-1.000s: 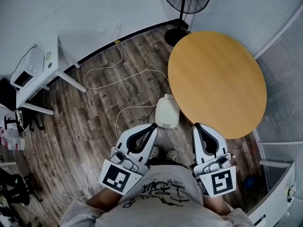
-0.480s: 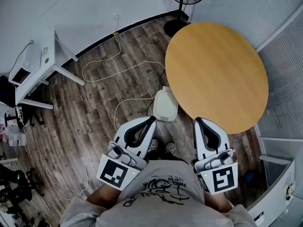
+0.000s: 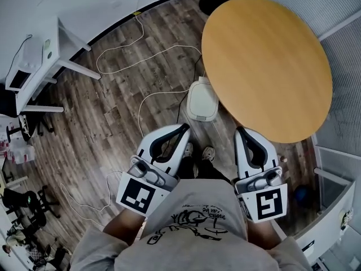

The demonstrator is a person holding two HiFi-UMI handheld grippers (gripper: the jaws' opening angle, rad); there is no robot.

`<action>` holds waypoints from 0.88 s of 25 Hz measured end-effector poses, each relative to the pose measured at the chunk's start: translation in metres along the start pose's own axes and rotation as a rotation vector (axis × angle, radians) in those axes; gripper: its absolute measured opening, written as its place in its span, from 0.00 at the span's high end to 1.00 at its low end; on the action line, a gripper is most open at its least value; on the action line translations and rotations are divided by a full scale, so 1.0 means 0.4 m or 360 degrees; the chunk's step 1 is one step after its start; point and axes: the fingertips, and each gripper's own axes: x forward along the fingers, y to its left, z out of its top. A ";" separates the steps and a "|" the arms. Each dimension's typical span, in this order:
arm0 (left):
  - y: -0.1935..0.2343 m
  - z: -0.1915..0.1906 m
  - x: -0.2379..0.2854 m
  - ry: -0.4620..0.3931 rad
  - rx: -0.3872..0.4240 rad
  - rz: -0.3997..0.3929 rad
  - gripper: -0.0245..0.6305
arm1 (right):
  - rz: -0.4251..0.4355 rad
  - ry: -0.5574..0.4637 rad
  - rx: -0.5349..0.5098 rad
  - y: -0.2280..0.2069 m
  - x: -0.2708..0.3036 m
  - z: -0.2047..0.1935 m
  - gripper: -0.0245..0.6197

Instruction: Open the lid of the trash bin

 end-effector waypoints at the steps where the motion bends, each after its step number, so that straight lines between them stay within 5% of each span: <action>1: 0.004 -0.014 0.009 0.0005 -0.0007 -0.0010 0.93 | 0.0003 0.0017 -0.0002 -0.001 0.007 -0.016 0.95; 22: 0.079 -0.435 0.118 0.0209 -0.0098 -0.0072 0.93 | 0.0033 0.0294 0.0089 0.030 0.176 -0.450 0.95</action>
